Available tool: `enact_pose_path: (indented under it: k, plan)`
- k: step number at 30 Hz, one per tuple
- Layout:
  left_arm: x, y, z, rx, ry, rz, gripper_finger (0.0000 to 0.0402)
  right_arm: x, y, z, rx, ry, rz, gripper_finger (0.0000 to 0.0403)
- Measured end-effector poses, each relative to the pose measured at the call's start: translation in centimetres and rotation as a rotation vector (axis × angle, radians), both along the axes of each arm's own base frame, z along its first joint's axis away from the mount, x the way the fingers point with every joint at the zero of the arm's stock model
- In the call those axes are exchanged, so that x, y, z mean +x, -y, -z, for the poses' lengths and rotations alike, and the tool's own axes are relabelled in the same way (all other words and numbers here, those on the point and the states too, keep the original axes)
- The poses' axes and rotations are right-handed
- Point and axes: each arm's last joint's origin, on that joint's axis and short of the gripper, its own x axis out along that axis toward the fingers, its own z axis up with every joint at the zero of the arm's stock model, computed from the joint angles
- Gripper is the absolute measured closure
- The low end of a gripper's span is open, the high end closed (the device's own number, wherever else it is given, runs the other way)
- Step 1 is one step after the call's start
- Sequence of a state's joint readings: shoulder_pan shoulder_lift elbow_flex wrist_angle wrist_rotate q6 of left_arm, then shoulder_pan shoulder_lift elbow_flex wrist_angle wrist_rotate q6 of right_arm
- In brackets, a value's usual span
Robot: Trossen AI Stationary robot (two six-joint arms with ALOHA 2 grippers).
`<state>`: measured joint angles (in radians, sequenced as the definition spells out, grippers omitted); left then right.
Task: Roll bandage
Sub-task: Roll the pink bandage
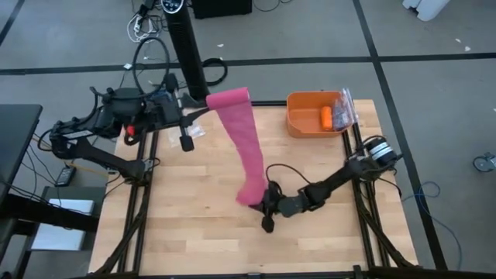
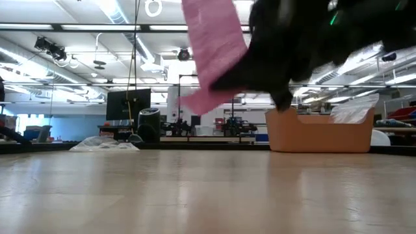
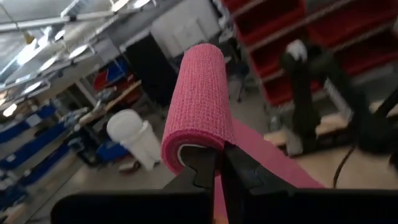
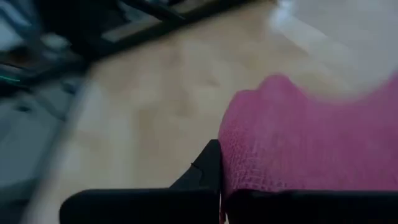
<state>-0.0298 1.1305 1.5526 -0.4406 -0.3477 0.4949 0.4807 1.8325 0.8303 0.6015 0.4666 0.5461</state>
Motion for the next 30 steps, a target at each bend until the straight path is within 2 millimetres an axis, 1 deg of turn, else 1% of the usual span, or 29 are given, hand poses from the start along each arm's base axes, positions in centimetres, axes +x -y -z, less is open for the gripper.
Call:
enact_pose_path:
  k: [5,9,13,17,20,24,26,30]
  plan:
    - [0.2,-1.4,1.3,0.004,-0.098,-0.067,0.0387,-2.4,-3.1,-4.1,0.050,0.079,-0.098,0.0401]
    - [0.6,-2.3,2.9,0.001,-0.172,-0.112,0.0387,-3.3,-5.5,-7.9,0.015,0.120,-0.118,0.0401]
    - [1.3,-2.9,4.9,-0.014,-0.236,-0.137,0.0387,-3.6,-8.0,-12.4,-0.060,0.144,-0.142,0.0402]
    - [2.2,-3.1,7.3,-0.034,-0.277,-0.134,0.0387,-3.7,-9.7,-17.7,-0.141,0.169,-0.139,0.0402]
    - [2.7,-3.1,9.2,-0.049,-0.320,-0.118,0.0387,-4.2,-10.3,-21.4,-0.203,0.187,-0.119,0.0402]
    - [3.2,-3.1,12.2,-0.095,-0.386,-0.122,0.0387,-5.1,-10.3,-25.5,-0.296,0.227,-0.052,0.0402]
    - [3.5,-3.2,13.6,-0.113,-0.388,-0.124,0.0387,-5.4,-10.1,-27.4,-0.333,0.247,-0.046,0.0403]
    - [4.1,-3.1,16.2,-0.154,-0.372,-0.075,0.0387,-5.9,-9.3,-30.9,-0.395,0.295,-0.001,0.0403]
